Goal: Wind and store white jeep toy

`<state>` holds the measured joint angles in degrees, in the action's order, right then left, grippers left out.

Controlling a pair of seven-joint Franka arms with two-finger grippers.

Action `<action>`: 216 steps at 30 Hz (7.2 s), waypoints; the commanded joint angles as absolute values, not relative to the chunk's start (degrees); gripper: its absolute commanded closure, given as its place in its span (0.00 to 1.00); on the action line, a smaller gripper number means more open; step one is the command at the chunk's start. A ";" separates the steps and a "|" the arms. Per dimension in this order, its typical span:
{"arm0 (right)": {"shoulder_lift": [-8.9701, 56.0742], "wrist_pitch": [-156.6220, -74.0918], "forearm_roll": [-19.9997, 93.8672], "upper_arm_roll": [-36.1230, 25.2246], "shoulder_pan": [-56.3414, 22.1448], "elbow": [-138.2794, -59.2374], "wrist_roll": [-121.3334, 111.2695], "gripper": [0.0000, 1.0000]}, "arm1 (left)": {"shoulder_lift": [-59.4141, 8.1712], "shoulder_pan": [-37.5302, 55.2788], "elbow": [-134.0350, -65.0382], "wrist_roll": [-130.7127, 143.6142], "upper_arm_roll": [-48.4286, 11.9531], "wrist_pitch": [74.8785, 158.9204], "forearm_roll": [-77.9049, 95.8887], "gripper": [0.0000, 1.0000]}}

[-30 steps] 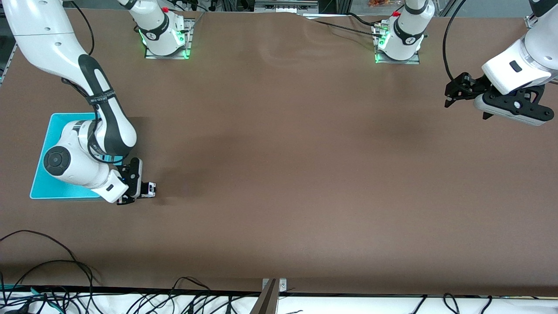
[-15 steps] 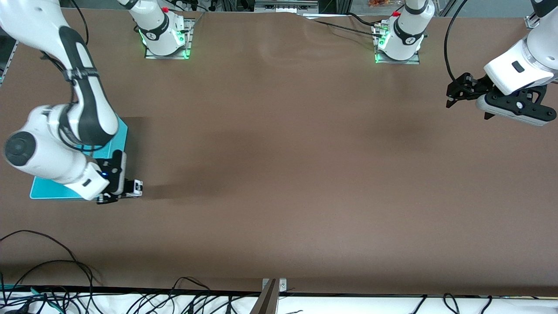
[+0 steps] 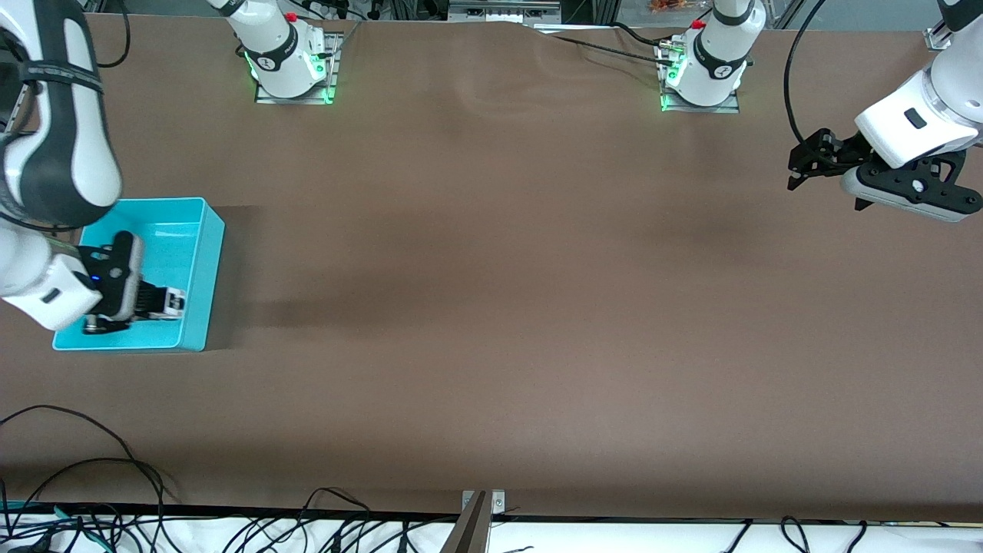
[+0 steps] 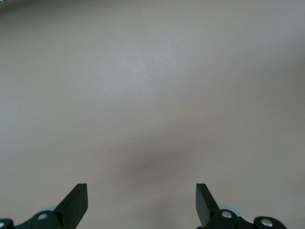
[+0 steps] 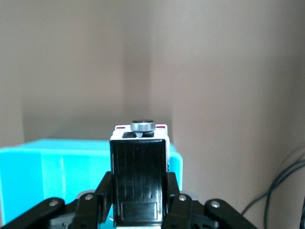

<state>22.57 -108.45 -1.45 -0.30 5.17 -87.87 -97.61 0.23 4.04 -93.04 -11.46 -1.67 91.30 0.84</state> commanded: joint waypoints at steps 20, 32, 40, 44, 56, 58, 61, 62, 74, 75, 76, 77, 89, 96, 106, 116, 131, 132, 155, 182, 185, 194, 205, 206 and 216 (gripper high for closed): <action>14.85 -130.86 3.33 -8.44 9.58 -119.61 -114.25 0.80 | 0.00 3.52 -92.29 -11.51 -1.85 90.62 1.85 0.00; 17.40 -138.86 5.27 -8.53 12.04 -125.33 -117.60 0.79 | 0.00 3.52 -92.29 -11.51 -1.85 90.70 1.85 0.00; 19.42 -139.92 5.80 -8.44 12.48 -125.33 -117.60 0.61 | 0.00 3.52 -92.28 -11.51 -1.85 90.70 1.85 0.00; 19.86 -139.83 6.33 -8.35 12.39 -125.33 -117.60 0.08 | 0.00 3.52 -92.29 -11.51 -1.85 90.70 1.85 0.00; 18.02 -131.50 6.33 -7.74 12.13 -120.68 -117.60 0.00 | 0.00 3.52 -92.29 -11.51 -1.93 90.70 1.85 0.00; 17.67 -128.16 6.33 -7.73 12.13 -118.40 -117.51 0.00 | -0.09 3.52 -92.20 -11.51 -1.93 90.88 1.85 0.00; 17.05 -123.33 6.33 -7.47 11.87 -114.53 -116.81 0.00 | 0.00 3.52 -92.20 -11.51 -1.85 90.88 1.85 0.00; 16.70 -121.31 6.33 -7.12 11.78 -112.96 -116.28 0.00 | -0.09 3.52 -92.20 -11.51 -1.85 90.88 1.85 0.00; 14.42 -104.96 5.63 -2.20 11.51 -97.83 -98.38 0.00 | -0.09 3.52 -92.20 -11.51 -1.85 90.88 1.85 0.00; 14.07 -104.33 5.45 -1.85 11.51 -97.21 -96.26 0.00 | -0.09 3.52 -92.28 -11.51 -1.93 90.88 1.85 0.00; 13.80 -103.80 5.28 -1.32 11.17 -96.60 -93.46 0.00 | -0.09 3.52 -92.29 -11.51 -1.85 90.88 1.85 0.00; 13.45 -103.36 4.93 -0.88 10.73 -96.07 -90.82 0.00 | -0.09 3.52 -92.29 -11.51 -1.85 90.88 1.85 0.00; 10.37 -92.64 -0.35 4.83 8.09 -89.83 -46.08 0.00 | -0.09 3.52 -92.29 -11.51 -1.85 90.88 1.85 0.00; 10.37 -91.85 -0.18 7.38 8.00 -87.63 -25.34 0.00 | -0.09 3.52 -92.29 -11.51 -1.85 90.88 1.85 0.00; 10.63 -91.84 -0.35 8.53 7.82 -85.61 -17.76 0.00 | -0.09 3.52 -92.29 -11.51 -1.85 90.88 1.85 0.00; 10.90 -91.76 -4.65 8.53 7.65 -85.43 -2.38 0.00 | -0.18 3.52 -92.29 -11.51 -1.85 90.88 1.85 0.00; 10.72 -90.79 -7.82 8.09 7.82 -85.43 0.79 0.00 | -0.18 3.52 -92.28 -11.51 -1.85 90.88 1.85 0.00; 10.46 -90.70 -7.65 8.09 7.82 -85.52 0.79 0.00 | -0.18 3.52 -92.29 -11.51 -1.85 90.88 1.85 0.00; -5.10 -94.92 -1.14 7.47 7.73 -102.48 0.97 0.00 | -0.18 3.52 -92.29 -11.51 -1.85 90.97 1.85 0.00; 0.44 -95.45 -0.70 7.30 7.82 -96.85 1.41 0.00 | -0.97 1.05 -92.11 -11.60 -1.93 92.20 1.76 0.00; 0.53 -95.45 -0.70 7.29 7.82 -96.85 1.41 0.00 | -0.88 1.05 -92.02 -11.69 -1.93 92.20 1.67 0.00; 0.53 -95.45 -0.70 7.38 7.73 -96.86 1.41 0.00 | -0.88 1.14 -92.11 -11.60 -2.02 92.20 1.76 0.00; 0.44 -95.36 -0.70 7.38 7.73 -96.86 1.41 0.00 | -0.88 1.23 -92.02 -11.69 -2.29 92.29 1.85 0.00; 0.44 -95.36 -0.70 7.38 7.73 -96.86 1.41 0.00 | -0.88 1.40 -91.93 -11.69 -2.29 92.37 1.85 0.00; 0.44 -95.27 -0.70 7.38 7.73 -96.86 1.41 0.00 | -0.79 1.67 -91.93 -11.69 -2.55 93.60 1.85 0.00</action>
<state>0.02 -96.07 0.11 7.29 7.73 -98.16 1.72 -0.50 1.79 -93.04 -11.50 -2.52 93.52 0.84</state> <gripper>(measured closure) 0.000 0.000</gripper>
